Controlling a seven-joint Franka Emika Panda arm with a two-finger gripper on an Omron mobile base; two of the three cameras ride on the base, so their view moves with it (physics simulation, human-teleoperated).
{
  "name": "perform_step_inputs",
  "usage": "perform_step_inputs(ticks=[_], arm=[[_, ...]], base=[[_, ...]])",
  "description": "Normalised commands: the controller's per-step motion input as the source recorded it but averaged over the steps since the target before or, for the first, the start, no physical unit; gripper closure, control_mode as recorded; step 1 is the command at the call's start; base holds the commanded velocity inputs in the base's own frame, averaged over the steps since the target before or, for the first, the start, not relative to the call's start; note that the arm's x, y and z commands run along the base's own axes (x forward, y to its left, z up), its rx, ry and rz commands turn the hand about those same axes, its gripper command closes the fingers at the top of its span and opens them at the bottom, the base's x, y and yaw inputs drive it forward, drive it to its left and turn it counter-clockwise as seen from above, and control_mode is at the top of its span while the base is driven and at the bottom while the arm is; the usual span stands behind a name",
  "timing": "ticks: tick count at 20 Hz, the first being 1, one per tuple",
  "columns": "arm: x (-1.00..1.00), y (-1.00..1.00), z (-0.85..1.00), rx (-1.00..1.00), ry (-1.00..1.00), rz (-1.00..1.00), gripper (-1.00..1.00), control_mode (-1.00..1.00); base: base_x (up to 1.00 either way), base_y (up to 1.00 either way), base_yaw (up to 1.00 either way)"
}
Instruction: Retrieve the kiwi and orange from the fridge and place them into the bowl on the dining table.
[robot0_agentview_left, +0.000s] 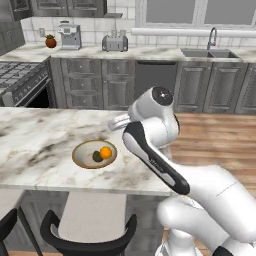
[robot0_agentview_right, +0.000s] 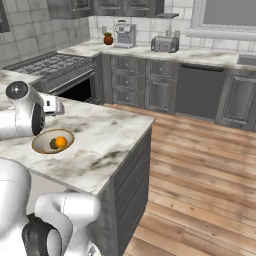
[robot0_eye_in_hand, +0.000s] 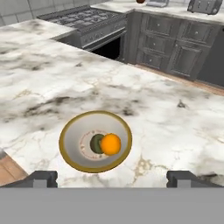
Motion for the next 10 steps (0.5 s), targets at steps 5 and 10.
perform_step_inputs(ticks=[5, 10], arm=[[-0.93, -0.70, 0.69, 0.02, -0.12, 0.00, -1.00, -1.00], [-1.00, -0.49, 0.28, 0.00, -0.06, -0.01, -1.00, -1.00]], base=[[0.00, 0.00, 0.00], [0.00, 0.00, 0.00]])
